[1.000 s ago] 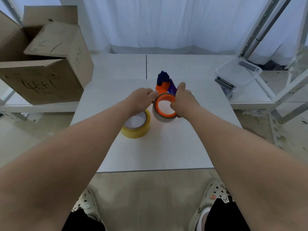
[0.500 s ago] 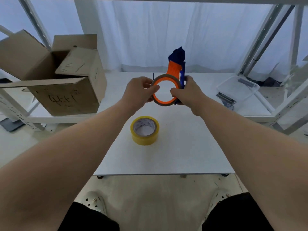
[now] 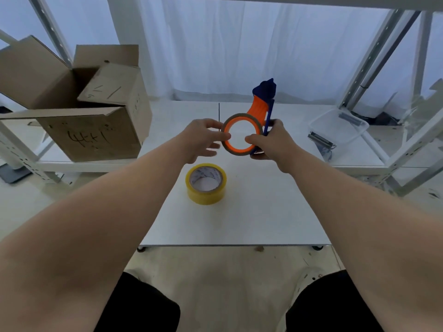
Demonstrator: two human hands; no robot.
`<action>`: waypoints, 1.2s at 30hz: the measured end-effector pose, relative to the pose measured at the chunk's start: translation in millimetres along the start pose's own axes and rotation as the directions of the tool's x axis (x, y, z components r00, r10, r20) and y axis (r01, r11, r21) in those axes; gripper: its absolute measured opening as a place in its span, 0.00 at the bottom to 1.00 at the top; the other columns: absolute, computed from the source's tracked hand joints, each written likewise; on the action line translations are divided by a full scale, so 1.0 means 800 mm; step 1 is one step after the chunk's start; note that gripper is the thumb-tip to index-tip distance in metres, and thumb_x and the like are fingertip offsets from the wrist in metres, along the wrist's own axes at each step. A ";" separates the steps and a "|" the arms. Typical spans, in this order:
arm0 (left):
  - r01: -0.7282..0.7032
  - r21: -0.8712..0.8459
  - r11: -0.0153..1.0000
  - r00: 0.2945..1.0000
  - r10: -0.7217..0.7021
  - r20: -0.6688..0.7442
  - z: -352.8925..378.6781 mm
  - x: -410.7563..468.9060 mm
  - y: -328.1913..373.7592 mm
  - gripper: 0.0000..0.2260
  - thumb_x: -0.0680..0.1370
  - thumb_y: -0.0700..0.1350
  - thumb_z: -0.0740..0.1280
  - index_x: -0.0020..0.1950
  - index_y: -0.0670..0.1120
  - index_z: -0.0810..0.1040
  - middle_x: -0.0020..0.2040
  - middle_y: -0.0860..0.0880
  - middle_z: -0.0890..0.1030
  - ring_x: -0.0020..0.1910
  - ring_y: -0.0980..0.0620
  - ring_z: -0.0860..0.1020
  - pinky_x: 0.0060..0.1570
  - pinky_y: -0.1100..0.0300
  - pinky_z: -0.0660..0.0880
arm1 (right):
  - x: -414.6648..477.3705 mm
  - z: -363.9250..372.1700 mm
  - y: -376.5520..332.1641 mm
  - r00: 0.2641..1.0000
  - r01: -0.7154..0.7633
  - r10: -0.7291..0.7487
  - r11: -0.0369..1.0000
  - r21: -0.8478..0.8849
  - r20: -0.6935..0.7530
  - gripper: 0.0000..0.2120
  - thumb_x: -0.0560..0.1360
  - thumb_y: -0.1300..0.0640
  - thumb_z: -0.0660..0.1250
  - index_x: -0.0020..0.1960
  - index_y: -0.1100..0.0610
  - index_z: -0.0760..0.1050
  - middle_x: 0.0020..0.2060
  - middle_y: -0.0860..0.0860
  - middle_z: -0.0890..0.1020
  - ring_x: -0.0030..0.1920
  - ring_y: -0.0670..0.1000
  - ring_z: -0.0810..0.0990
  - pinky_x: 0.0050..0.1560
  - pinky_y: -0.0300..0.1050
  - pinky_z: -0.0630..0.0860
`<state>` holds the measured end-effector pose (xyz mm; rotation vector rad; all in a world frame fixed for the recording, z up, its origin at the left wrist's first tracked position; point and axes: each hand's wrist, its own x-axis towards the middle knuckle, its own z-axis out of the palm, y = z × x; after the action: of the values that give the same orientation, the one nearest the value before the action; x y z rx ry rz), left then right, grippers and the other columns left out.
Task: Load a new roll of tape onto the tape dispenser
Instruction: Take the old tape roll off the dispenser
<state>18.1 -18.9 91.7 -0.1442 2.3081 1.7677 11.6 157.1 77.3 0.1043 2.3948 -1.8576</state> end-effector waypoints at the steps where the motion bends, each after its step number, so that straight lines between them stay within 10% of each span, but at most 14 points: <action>1: 0.003 -0.006 1.000 1.000 -0.003 0.019 0.001 -0.002 0.000 0.16 0.74 0.43 0.71 0.60 0.44 0.74 0.50 0.41 0.82 0.48 0.45 0.82 0.50 0.50 0.79 | -0.001 -0.004 0.000 1.000 -0.008 0.008 1.000 0.003 0.006 0.28 0.72 0.59 0.71 0.64 0.54 0.59 0.50 0.54 0.77 0.42 0.52 0.82 0.28 0.36 0.78; 5: -0.120 0.013 0.993 0.992 0.121 -0.045 0.011 -0.006 0.008 0.18 0.75 0.44 0.69 0.63 0.44 0.73 0.48 0.42 0.83 0.42 0.48 0.83 0.43 0.56 0.81 | 0.001 -0.018 -0.004 0.999 0.008 -0.011 0.998 0.056 0.037 0.33 0.71 0.51 0.72 0.69 0.56 0.58 0.49 0.52 0.79 0.44 0.51 0.83 0.34 0.39 0.81; 13: -0.312 0.692 0.651 0.813 0.560 -0.160 -0.011 0.001 0.010 0.16 0.76 0.41 0.63 0.63 0.47 0.76 0.56 0.47 0.81 0.53 0.48 0.78 0.53 0.59 0.72 | -0.008 -0.025 0.001 0.992 0.103 -0.091 0.982 -0.156 0.084 0.32 0.71 0.47 0.71 0.69 0.54 0.61 0.53 0.56 0.77 0.51 0.54 0.79 0.56 0.49 0.76; 21: -0.365 0.724 0.586 0.818 0.573 -0.051 0.002 0.005 0.006 0.19 0.77 0.45 0.64 0.68 0.48 0.68 0.60 0.45 0.78 0.52 0.48 0.77 0.49 0.59 0.70 | -0.006 -0.021 -0.011 0.997 0.062 -0.059 0.997 0.050 -0.052 0.20 0.72 0.51 0.71 0.59 0.55 0.68 0.53 0.57 0.80 0.42 0.51 0.82 0.43 0.42 0.80; 27: -0.390 0.790 0.472 0.889 0.417 0.190 0.018 0.000 -0.001 0.53 0.62 0.61 0.76 0.76 0.52 0.45 0.75 0.45 0.57 0.69 0.42 0.64 0.62 0.47 0.69 | -0.006 -0.016 -0.011 0.988 0.048 -0.041 0.998 0.043 -0.149 0.11 0.72 0.51 0.70 0.48 0.53 0.69 0.53 0.60 0.81 0.51 0.59 0.82 0.41 0.42 0.79; 36: -0.303 0.784 0.542 0.872 0.490 -0.002 0.022 0.010 -0.003 0.44 0.62 0.60 0.76 0.70 0.49 0.58 0.66 0.42 0.62 0.63 0.39 0.66 0.56 0.50 0.70 | -0.006 0.009 -0.019 0.992 0.119 -0.116 0.991 0.063 -0.052 0.17 0.71 0.48 0.72 0.51 0.50 0.66 0.45 0.49 0.79 0.45 0.52 0.81 0.39 0.38 0.77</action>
<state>13.0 -2.5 83.5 0.3970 3.2464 0.7226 15.1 146.2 90.8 0.0142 2.4205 -2.0090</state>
